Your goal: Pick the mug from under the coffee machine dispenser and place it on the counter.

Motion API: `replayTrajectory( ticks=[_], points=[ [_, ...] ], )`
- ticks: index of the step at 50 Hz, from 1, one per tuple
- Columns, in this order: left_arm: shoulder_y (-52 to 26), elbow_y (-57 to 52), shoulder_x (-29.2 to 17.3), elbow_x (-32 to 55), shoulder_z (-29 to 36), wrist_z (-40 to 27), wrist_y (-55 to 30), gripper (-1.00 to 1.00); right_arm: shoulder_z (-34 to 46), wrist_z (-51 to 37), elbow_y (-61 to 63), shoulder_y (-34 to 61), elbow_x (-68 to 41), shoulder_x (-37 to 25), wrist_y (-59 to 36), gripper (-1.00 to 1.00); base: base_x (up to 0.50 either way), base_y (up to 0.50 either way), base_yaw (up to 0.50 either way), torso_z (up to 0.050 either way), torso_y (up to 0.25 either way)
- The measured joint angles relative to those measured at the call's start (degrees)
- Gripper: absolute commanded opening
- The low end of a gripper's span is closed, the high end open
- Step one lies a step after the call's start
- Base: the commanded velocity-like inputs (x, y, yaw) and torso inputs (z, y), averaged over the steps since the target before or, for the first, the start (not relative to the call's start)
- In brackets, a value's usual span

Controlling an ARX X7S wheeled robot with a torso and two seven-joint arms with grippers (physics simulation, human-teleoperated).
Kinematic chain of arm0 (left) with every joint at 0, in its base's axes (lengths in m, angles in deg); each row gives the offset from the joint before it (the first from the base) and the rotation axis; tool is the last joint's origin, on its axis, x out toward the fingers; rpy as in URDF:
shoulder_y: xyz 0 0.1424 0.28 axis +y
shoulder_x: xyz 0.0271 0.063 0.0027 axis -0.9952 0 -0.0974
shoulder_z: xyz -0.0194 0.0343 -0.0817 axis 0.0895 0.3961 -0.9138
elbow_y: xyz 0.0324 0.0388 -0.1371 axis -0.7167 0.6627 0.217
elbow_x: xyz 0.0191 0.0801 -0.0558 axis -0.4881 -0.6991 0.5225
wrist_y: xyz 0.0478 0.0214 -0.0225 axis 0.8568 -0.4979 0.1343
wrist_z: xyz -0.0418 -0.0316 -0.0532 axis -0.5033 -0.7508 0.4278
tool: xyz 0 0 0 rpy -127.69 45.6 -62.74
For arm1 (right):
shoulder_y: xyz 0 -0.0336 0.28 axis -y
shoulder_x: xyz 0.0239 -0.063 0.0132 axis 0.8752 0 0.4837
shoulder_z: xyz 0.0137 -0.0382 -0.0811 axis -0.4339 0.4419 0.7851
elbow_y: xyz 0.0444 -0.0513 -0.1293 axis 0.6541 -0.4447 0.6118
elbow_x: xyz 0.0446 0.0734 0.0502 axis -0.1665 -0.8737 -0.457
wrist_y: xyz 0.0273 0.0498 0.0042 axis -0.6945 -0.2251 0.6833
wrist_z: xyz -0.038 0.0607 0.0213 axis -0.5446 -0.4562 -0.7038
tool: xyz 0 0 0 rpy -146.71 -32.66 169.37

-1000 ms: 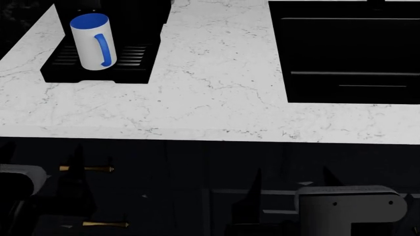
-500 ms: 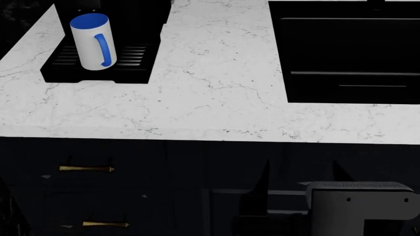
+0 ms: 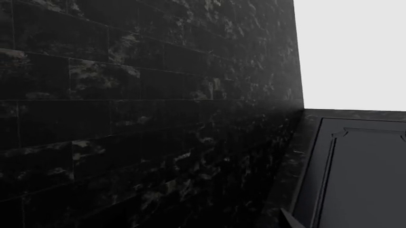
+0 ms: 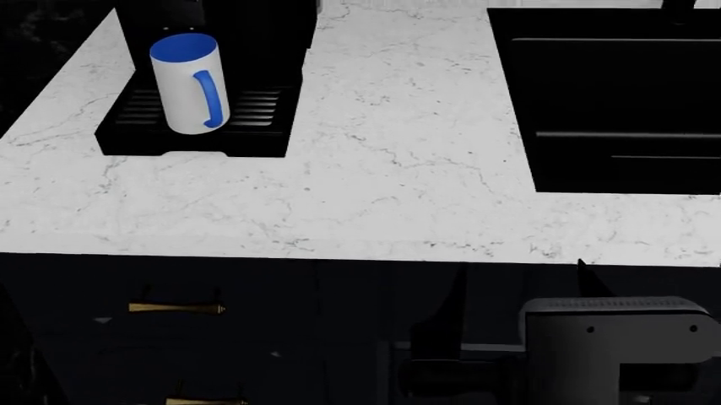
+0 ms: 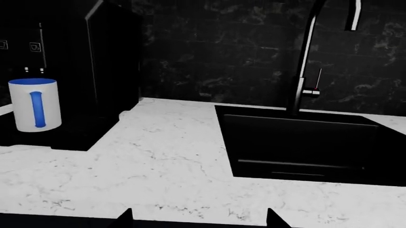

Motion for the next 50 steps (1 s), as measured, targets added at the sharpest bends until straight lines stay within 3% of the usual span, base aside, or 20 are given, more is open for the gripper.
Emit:
replayTrajectory(
  ticks=[15, 41, 50],
  points=[
    [0.98, 1.13, -1.67, -3.36, 0.93, -4.02, 4.43, 1.00, 2.21, -1.17, 1.63, 1.54, 0.65, -1.18, -2.49, 1.00, 0.29, 0.46, 0.00, 0.000, 0.000],
    [1.41, 1.14, -3.54, -5.74, 1.96, -7.37, 4.98, 1.00, 1.68, -0.96, 3.29, 1.27, -0.97, -1.79, -2.71, 1.00, 0.38, 0.04, 0.00, 0.000, 0.000],
    [1.27, 0.95, -4.06, -6.27, 2.40, -7.98, 4.03, 1.00, 0.72, -0.07, 3.88, 1.82, -3.20, -1.38, -4.34, 1.00, 0.00, 0.00, 0.00, 0.000, 0.000]
  ],
)
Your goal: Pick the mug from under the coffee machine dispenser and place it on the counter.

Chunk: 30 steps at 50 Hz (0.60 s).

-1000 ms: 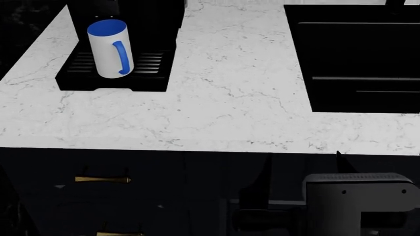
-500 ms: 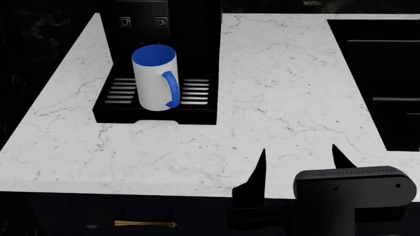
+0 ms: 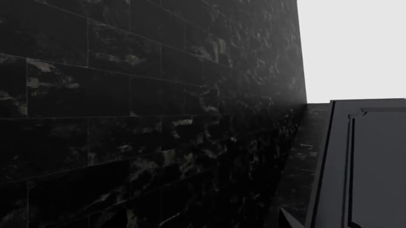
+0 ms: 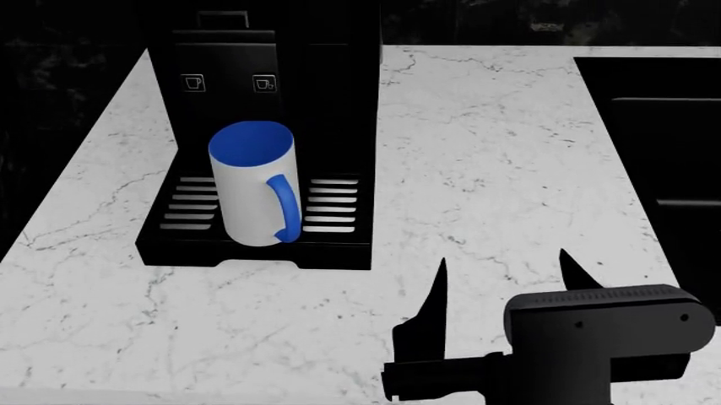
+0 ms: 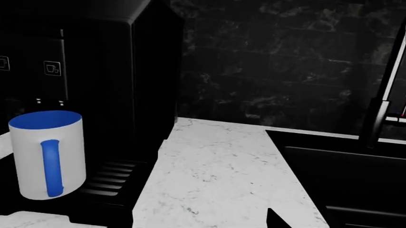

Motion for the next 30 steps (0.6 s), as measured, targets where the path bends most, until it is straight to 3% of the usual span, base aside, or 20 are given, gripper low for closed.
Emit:
replayTrajectory(
  ticks=[14, 30],
  points=[
    [-0.05, -0.05, -0.76, -0.60, 0.48, -1.03, -0.61, 1.00, -0.42, 2.11, -0.21, 1.91, -3.54, 0.02, -2.74, 1.00, 0.00, 0.00, 0.00, 0.000, 0.000],
    [-0.07, -0.27, -1.58, -1.01, 1.00, -2.01, -1.34, 1.00, -1.83, 6.73, -6.17, 16.60, -14.67, 2.37, -20.18, 1.00, 0.00, 0.00, 0.00, 0.000, 0.000]
  ],
)
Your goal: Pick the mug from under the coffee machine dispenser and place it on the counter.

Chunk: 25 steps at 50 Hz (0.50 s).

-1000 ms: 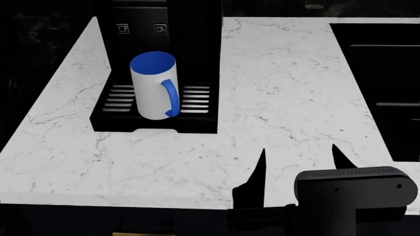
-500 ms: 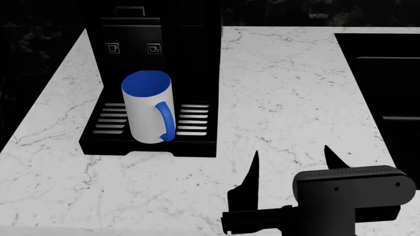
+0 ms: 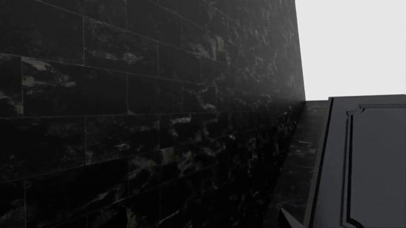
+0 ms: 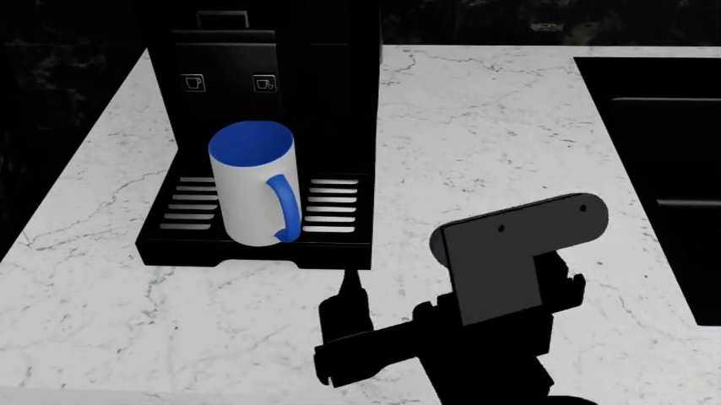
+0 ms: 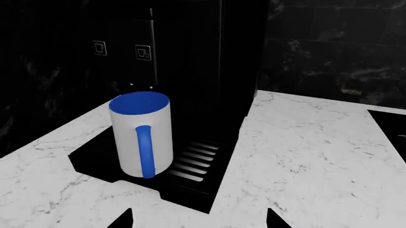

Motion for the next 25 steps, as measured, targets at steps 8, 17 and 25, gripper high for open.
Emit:
replayTrajectory(
  ticks=[8, 17, 25],
  points=[
    [0.02, -0.08, -0.39, -0.16, 0.23, -0.45, -0.27, 1.00, -0.04, -4.46, -7.59, 8.36, -12.21, -0.13, -6.22, 1.00, 0.00, 0.00, 0.00, 0.000, 0.000],
    [0.03, -0.20, -0.76, -0.35, 0.49, -0.94, -0.60, 1.00, 1.70, -7.05, -16.77, 15.31, -20.42, -0.61, -7.92, 1.00, 0.00, 0.00, 0.00, 0.000, 0.000],
    [-0.01, -0.26, -1.09, -0.46, 0.72, -1.36, -0.83, 1.00, 6.04, -5.93, -25.05, 20.58, -21.61, -1.06, -6.24, 1.00, 0.00, 0.00, 0.00, 0.000, 0.000]
  ],
)
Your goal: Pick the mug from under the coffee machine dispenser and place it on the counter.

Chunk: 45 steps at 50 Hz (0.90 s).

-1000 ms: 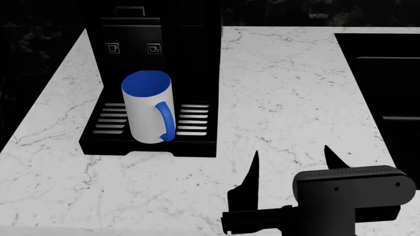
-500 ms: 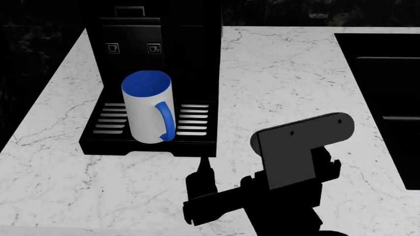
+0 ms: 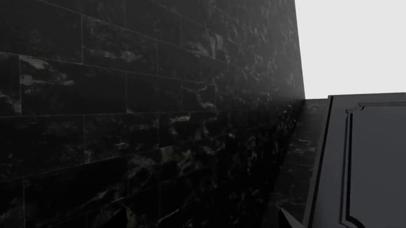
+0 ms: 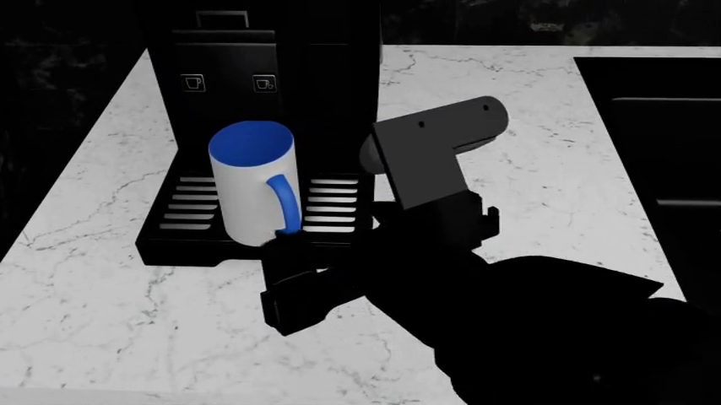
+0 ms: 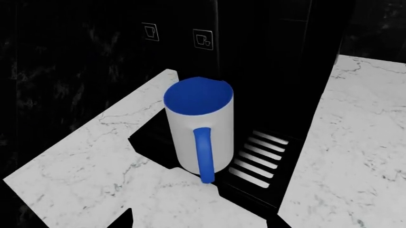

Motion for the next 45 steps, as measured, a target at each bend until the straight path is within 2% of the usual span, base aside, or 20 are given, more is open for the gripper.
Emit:
replayTrajectory(
  ticks=[22, 45],
  points=[
    [0.06, -0.11, -0.94, 0.02, 0.48, -1.19, -0.31, 1.00, 13.57, 9.30, -22.64, 11.37, 5.85, 1.20, 10.01, 1.00, 0.00, 0.00, 0.00, 0.000, 0.000],
    [0.14, 0.05, -1.69, -0.17, 0.79, -2.47, -0.10, 1.00, 21.34, 17.81, -39.55, 16.39, 11.06, 4.32, 19.76, 1.00, 0.00, 0.00, 0.00, 0.000, 0.000]
  ],
)
